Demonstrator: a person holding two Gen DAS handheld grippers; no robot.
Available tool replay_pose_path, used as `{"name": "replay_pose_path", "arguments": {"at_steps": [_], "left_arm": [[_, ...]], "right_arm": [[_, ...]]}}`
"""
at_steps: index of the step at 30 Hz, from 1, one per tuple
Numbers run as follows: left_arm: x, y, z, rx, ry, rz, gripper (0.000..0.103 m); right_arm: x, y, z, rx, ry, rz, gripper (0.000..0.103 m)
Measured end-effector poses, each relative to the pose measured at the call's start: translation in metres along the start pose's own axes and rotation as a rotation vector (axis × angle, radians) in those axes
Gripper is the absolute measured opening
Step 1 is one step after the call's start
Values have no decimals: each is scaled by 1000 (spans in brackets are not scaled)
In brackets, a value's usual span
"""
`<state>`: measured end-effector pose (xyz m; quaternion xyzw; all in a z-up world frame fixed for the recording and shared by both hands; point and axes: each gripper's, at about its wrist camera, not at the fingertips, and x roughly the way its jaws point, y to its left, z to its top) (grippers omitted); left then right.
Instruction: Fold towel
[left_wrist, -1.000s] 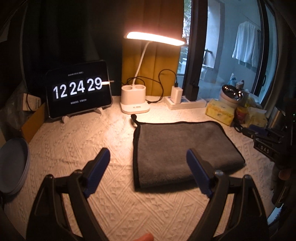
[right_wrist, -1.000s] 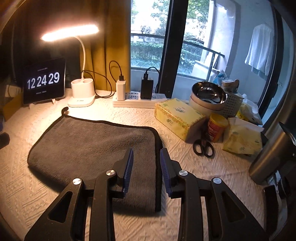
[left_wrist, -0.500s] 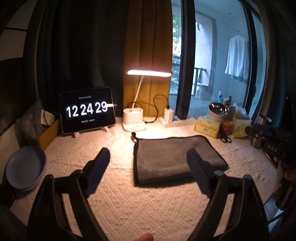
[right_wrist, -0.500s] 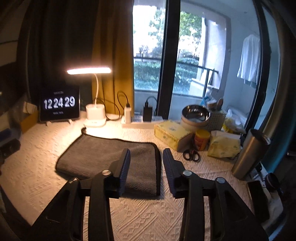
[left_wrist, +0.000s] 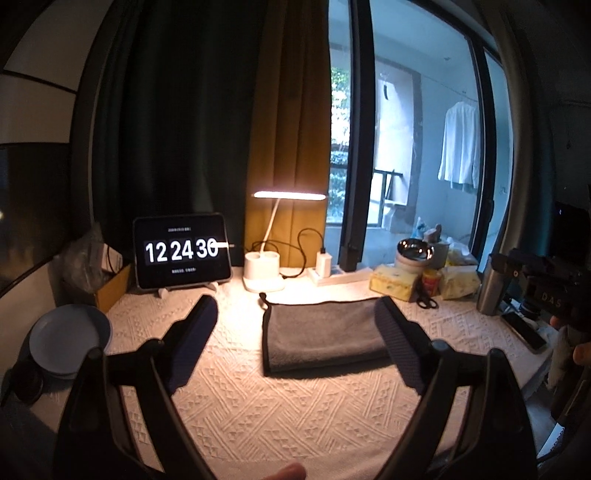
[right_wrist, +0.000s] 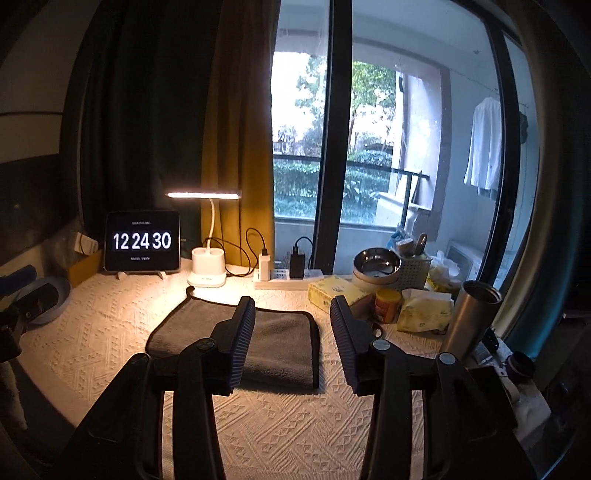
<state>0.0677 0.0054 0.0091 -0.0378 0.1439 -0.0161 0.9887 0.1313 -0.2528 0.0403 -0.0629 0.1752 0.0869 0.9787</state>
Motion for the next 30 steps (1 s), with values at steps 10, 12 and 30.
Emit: {"name": "replay_pose_path", "arguments": {"at_steps": [10,12,30], "left_arm": [[-53,6,-5,-35,-154,19,96],[-61,7,-6,-45,-174,33,97],[-79,4,-3,-26,-261,122,99]], "right_arm": [[-60,4,-11,2,-172,-43,62],[-69,4,-12,11,-187,-40,63],[-81,6,-12,24,-202,-27,65]]}}
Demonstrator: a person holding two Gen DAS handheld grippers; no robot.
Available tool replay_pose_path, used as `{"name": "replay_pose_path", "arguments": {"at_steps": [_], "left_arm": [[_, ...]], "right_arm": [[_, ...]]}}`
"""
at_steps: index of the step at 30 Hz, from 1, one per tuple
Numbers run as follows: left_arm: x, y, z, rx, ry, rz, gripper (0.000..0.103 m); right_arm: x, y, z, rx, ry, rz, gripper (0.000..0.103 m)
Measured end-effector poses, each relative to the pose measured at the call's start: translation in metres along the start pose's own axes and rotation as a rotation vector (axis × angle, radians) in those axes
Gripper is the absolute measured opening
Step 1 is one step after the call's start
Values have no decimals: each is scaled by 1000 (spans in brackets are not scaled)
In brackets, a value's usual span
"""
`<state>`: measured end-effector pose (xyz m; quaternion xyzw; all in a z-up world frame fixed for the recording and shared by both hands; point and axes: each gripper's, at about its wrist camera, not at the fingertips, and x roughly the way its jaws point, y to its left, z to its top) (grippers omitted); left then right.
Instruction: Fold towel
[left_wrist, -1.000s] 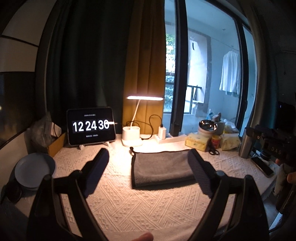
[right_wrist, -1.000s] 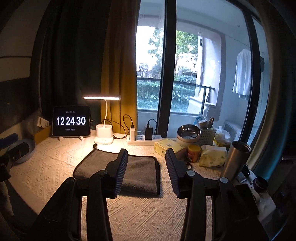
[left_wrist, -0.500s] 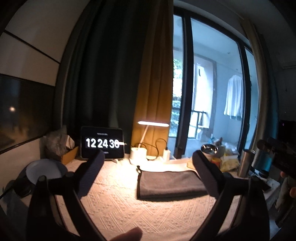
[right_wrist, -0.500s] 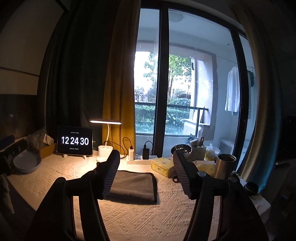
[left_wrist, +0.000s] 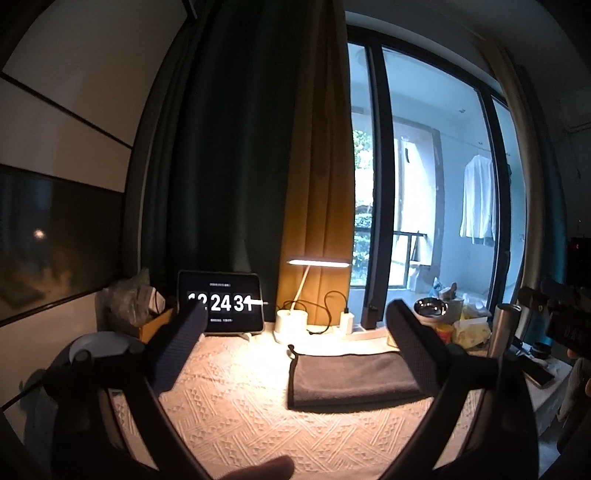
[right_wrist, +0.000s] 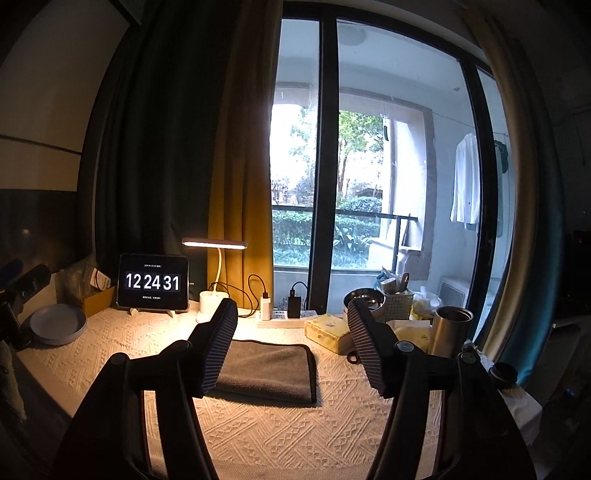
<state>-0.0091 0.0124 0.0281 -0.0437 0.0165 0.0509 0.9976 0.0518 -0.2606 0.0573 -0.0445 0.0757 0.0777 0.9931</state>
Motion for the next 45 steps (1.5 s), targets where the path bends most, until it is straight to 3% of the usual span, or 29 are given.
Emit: {"name": "replay_pose_path", "arguments": {"at_steps": [45], "left_arm": [[-8,-5,-3,-1,2,11,99]], "right_arm": [[2,1,-10,-6,18,12,66]]}}
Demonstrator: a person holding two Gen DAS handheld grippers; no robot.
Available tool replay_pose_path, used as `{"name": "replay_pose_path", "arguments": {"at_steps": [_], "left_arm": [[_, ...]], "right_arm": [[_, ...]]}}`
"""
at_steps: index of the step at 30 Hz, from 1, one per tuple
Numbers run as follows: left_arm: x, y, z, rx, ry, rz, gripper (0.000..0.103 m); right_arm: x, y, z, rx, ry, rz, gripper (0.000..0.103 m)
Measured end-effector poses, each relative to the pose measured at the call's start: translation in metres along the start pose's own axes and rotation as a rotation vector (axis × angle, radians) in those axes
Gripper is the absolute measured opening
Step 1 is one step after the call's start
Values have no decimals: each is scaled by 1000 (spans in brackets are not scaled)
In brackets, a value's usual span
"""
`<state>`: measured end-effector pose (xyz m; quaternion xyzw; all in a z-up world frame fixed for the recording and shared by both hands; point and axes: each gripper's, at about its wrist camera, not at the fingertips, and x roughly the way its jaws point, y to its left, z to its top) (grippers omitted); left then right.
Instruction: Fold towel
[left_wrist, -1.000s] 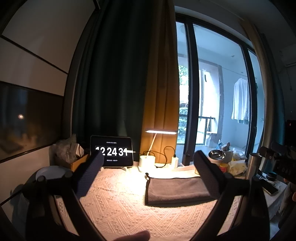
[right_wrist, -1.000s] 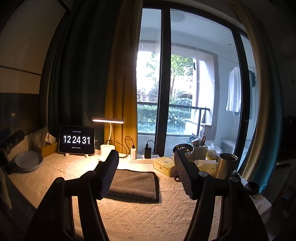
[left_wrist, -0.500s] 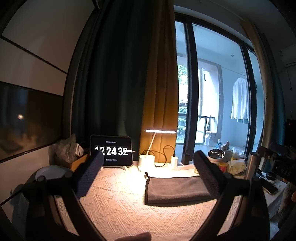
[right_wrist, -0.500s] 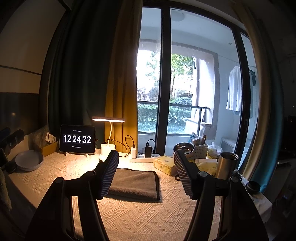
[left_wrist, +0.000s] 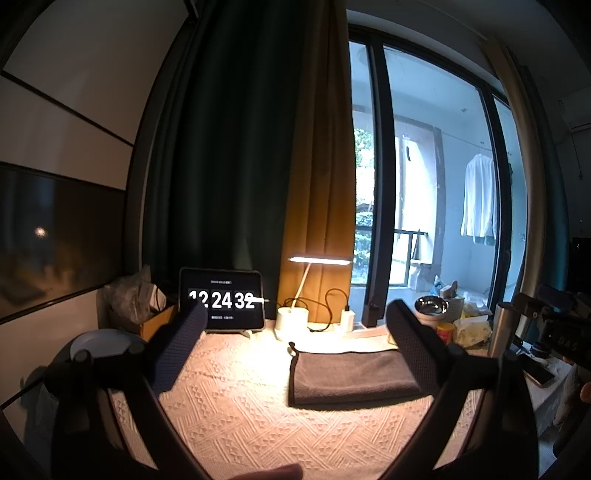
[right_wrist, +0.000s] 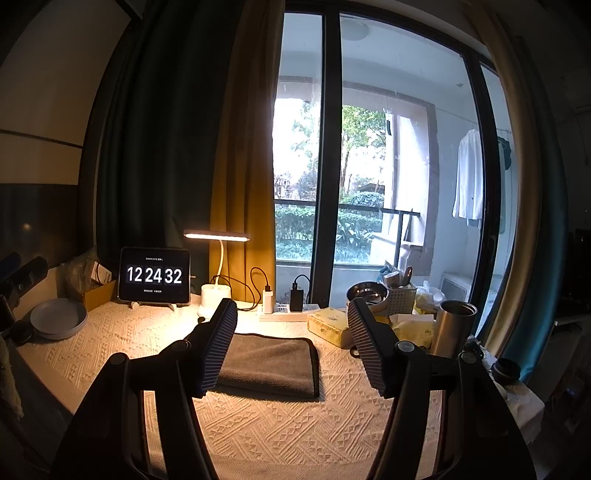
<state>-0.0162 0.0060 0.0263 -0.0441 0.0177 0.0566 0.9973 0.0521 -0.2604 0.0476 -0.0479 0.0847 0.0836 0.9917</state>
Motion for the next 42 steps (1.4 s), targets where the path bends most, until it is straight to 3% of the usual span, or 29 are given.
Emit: {"name": "replay_pose_path", "arguments": {"at_steps": [42], "left_arm": [[1,-1,-4,-3,9,-5,99]], "right_arm": [[0,-1,-2,0,10,6,66]]}}
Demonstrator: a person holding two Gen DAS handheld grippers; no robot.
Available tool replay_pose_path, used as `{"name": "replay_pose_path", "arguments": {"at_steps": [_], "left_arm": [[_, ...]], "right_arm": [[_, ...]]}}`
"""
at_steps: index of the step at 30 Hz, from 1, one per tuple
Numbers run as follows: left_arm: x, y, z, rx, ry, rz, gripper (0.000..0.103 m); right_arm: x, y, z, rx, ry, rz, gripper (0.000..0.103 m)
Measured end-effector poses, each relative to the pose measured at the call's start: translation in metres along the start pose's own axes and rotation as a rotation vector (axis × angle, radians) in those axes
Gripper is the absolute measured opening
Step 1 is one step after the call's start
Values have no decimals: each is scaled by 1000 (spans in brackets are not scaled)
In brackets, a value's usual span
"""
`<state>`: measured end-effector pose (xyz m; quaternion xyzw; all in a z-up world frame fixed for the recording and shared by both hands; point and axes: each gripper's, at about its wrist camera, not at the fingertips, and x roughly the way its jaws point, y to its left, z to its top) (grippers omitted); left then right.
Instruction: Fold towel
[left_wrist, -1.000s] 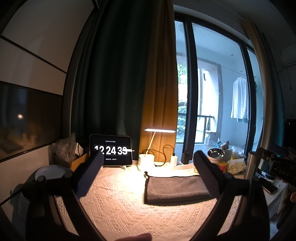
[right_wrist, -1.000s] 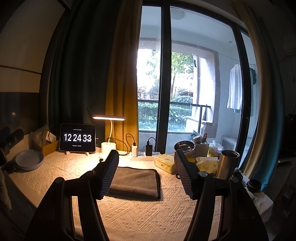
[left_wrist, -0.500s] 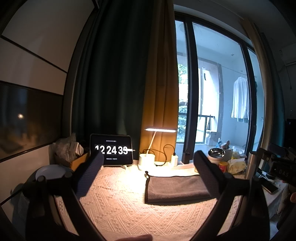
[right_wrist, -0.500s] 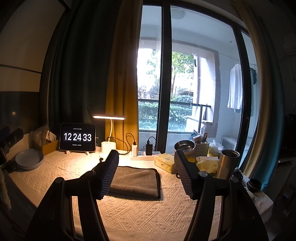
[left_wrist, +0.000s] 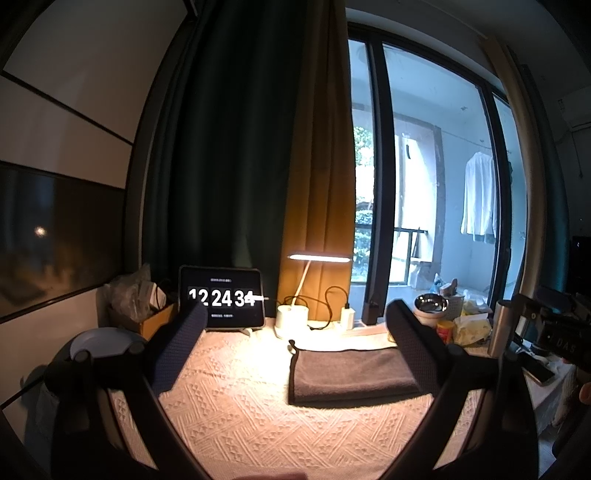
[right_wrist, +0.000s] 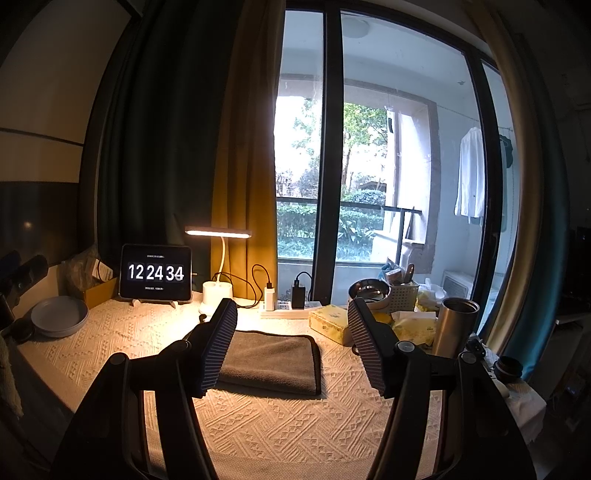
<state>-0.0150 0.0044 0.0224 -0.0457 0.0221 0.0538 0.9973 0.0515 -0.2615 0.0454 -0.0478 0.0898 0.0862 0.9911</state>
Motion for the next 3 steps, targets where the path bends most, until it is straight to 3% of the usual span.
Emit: {"name": "replay_pose_path", "arguments": {"at_steps": [3], "left_arm": [[3,0,-1,-2,4,-2,99]], "right_arm": [[2,1,-2,-1,8,7,66]]}}
